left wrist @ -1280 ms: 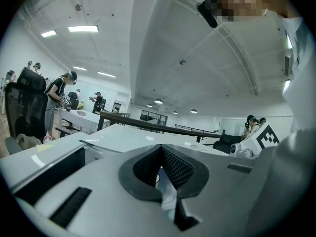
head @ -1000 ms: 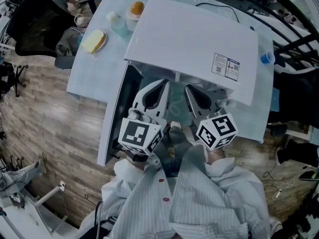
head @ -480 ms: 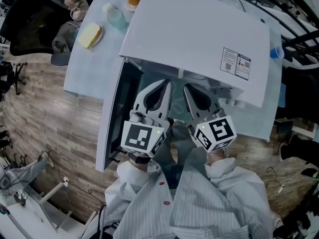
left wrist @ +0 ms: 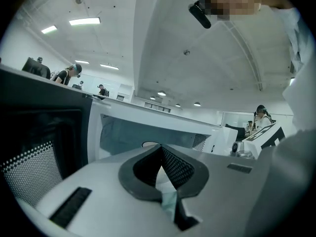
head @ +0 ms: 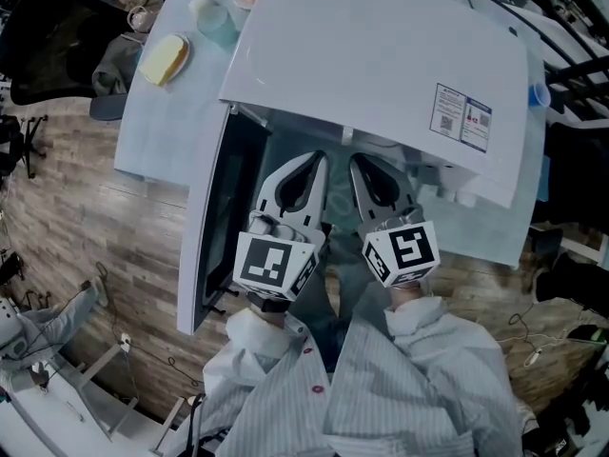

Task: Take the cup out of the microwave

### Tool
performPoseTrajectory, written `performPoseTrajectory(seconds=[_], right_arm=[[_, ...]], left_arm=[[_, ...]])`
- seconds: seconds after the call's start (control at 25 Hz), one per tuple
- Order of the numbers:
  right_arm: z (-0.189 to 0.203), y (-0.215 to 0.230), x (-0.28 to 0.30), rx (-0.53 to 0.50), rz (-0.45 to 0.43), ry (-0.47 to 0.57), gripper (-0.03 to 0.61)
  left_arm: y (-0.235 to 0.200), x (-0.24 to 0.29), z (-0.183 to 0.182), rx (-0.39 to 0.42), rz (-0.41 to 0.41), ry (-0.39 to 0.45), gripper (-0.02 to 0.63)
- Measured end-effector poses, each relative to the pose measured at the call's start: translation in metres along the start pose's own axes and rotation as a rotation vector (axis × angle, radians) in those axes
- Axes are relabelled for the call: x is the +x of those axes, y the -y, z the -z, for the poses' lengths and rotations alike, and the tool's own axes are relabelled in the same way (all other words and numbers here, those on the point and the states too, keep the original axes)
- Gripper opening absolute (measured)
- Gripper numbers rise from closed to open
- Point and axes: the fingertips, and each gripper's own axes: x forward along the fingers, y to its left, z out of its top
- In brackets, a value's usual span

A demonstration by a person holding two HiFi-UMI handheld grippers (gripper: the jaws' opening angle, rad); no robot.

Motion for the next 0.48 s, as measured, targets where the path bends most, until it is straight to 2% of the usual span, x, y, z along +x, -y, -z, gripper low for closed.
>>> performPoseTrajectory(seconds=[0.24,0.48], right_arm=[[0.009,0.003,0.007,-0.006,0.020,0.007,0.037],[0.015,0.003,0.011,0.030,0.007,0.011,0.037]], left_arm=[[-0.004,-0.002,0.003,-0.016,-0.022,0.014,0.009],[-0.005,-0.003,0.001,-0.011,-0.023,0.019,0.009]])
